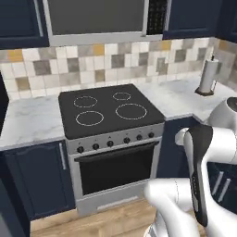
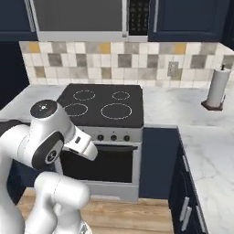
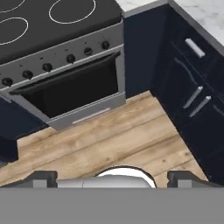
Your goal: Take a sugar cube from the saucer and place it inside the coffee. Then, grab milk from the fridge and place it next to the coffee on the counter to sweeten the coffee.
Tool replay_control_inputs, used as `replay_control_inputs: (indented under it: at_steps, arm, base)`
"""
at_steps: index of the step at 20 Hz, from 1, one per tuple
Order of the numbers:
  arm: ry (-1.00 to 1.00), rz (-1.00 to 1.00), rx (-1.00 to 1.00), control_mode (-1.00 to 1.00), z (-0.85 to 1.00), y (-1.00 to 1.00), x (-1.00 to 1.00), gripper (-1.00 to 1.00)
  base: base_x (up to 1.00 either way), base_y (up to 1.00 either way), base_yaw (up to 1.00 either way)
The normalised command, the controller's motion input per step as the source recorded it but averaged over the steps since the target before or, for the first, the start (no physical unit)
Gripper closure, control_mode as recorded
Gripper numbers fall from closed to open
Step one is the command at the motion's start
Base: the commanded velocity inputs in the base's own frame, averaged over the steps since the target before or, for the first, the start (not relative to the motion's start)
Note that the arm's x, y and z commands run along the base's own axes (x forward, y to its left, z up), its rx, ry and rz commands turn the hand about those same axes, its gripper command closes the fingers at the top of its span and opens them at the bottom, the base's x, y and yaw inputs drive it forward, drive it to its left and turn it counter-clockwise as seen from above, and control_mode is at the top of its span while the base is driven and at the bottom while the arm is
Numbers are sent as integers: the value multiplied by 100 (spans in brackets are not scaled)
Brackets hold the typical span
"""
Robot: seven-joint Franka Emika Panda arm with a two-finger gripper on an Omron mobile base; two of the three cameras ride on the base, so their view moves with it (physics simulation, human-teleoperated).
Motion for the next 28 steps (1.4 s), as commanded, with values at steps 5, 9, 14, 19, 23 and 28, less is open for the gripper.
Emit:
replay_control_inputs:
  at_steps: [5, 9, 14, 19, 23, 28]
  arm:
    - [0, 0, 0, 100, 0, 0, 0, -100]
    - [0, 0, 0, 100, 0, 0, 0, -100]
    - [0, 0, 0, 100, 0, 0, 0, -100]
    - [0, 0, 0, 100, 0, 0, 0, -100]
    - [0, 0, 0, 100, 0, 0, 0, -100]
    - [0, 0, 0, 100, 0, 0, 0, -100]
  base:
    - [0, 0, 100]
    - [0, 0, 100]
    - [3, 6, 98]
    - [78, 61, 61]
    - [100, 100, 29]
    - [98, 100, 13]
